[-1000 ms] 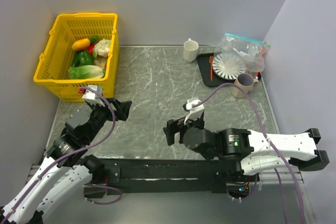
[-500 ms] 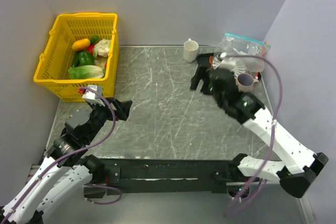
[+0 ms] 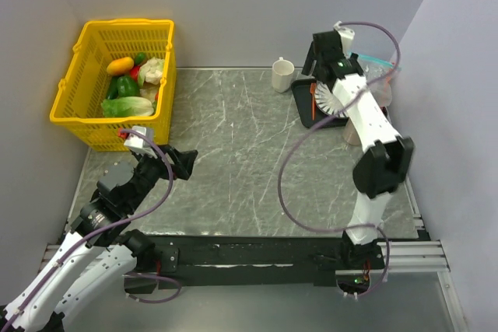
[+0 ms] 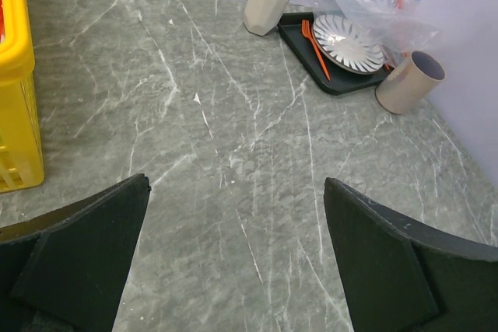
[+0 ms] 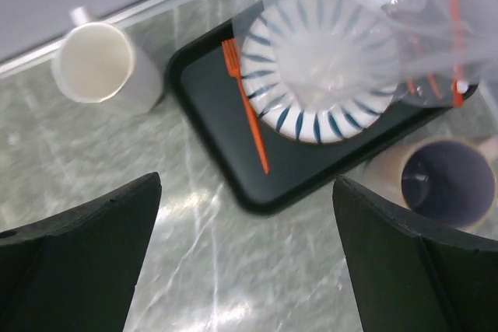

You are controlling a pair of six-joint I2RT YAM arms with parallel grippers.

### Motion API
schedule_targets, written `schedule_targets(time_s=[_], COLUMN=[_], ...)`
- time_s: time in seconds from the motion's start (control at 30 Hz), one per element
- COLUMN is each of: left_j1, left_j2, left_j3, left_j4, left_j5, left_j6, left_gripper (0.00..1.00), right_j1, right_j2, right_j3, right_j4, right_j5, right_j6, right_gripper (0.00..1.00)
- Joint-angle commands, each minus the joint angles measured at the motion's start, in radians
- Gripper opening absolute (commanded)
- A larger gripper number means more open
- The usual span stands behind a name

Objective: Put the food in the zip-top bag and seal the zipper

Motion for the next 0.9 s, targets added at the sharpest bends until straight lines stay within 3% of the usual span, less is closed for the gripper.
schedule_targets(time_s=[0.0,0.27,0.57,0.63,0.7,0.8,0.87], left_j1=[0.005,0.007,0.008,0.008,0.008,0.008,0.008], left_j2=[0.004,0.01,0.023,0.021,0.02,0.02,0.02], left_j3=[-0.002,-0.002,0.0,0.0,0.0,0.0,0.0], left_j4=[0.033,0.031,0.027,0.025,0.027,0.024,0.022], left_j5=[0.02,0.008,-0.01,-0.013,-0.018,-0.02,-0.02], left_j6=[0.007,0.01,0.012,0.012,0.012,0.012,0.012], left_gripper=[0.99,0.99,0.99,0.99,0.99,0.99,0.99], right_j1=[-0.031,-0.083,-0.109,-0.111,-0.11,-0.11,-0.11], right_j2=[0.166,0.424,0.528,0.56,0.562,0.516,0.493], right_j3=[0.259,0.482,0.43,0.437,0.425,0.333,0.267], right_j4=[-0.126,-0.123,-0.065,-0.08,-0.099,-0.064,-0.031], right_j5=[0.118,0.213,0.276,0.268,0.275,0.255,0.232], right_j6=[-0.083,-0.206,-0.28,-0.275,-0.257,-0.24,-0.235], right_gripper=[0.97,0.94,0.95,0.87,0.69,0.59,0.35])
